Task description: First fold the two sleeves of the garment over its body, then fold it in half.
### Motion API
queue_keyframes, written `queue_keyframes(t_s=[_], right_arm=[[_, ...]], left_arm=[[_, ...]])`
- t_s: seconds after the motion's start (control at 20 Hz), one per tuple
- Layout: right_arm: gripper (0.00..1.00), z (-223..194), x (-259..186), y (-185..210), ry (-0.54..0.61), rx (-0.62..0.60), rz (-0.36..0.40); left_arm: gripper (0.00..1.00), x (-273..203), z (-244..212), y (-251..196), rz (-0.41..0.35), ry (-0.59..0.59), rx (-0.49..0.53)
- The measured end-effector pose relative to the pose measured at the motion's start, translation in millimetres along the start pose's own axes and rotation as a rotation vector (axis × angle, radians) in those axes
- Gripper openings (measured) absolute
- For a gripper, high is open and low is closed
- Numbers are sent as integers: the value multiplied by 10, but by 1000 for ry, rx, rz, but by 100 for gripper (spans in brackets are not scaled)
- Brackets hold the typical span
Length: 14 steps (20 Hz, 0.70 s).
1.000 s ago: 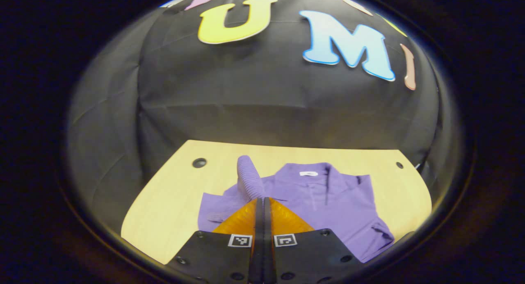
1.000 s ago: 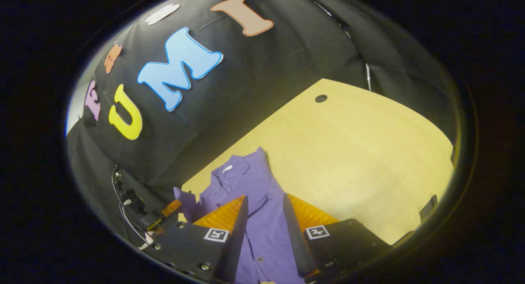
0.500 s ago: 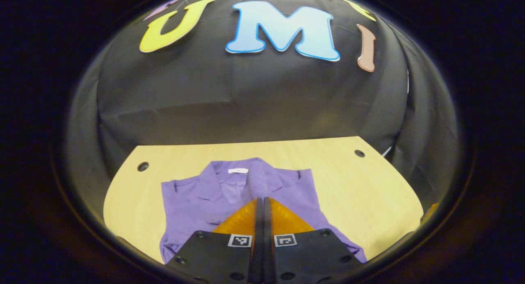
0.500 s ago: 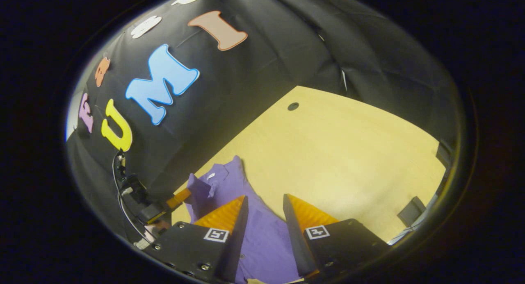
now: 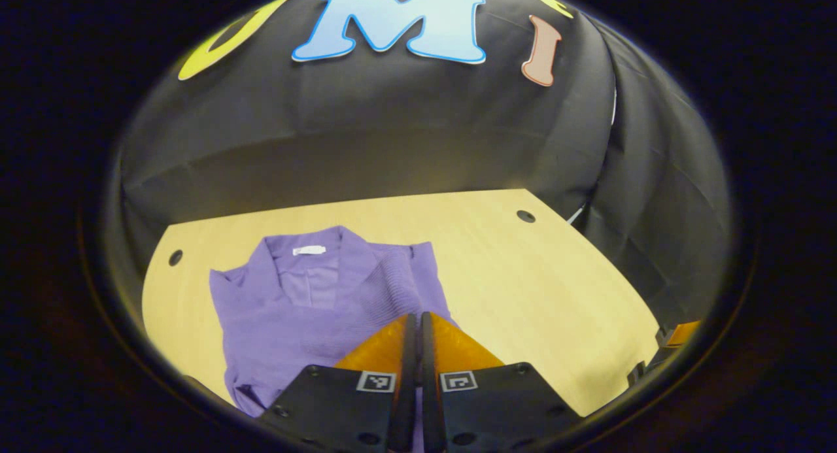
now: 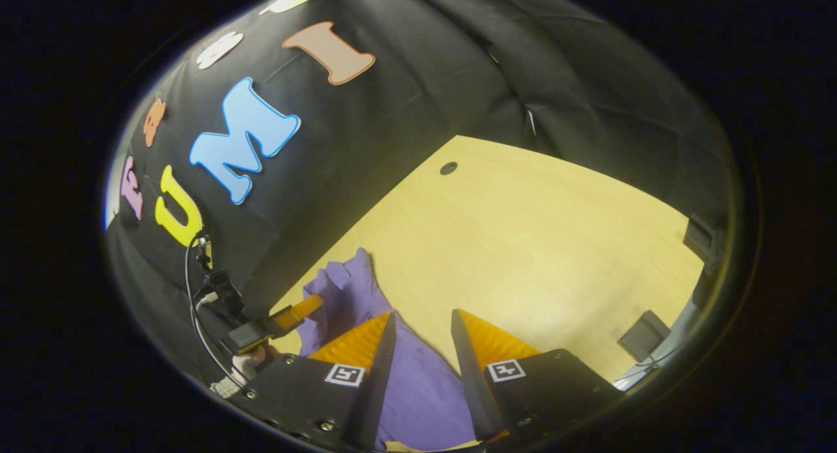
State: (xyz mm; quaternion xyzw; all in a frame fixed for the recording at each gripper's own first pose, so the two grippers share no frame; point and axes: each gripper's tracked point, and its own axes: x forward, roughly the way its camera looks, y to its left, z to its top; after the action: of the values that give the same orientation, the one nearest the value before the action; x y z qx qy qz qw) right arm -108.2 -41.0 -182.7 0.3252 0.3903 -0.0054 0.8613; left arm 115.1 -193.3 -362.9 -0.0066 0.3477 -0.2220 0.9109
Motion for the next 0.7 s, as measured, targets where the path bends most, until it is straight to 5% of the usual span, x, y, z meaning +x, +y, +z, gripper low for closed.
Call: queue_keyframes(t_s=[0.15, 0.7], right_arm=[[54, -33, 69, 56, 15, -11, 12], [54, -505, 170, -34, 167, -116, 25]], left_arm=[[96, -55, -30, -1, -6, -1, 24], [94, -734, -507, 817, 131, 29, 55]])
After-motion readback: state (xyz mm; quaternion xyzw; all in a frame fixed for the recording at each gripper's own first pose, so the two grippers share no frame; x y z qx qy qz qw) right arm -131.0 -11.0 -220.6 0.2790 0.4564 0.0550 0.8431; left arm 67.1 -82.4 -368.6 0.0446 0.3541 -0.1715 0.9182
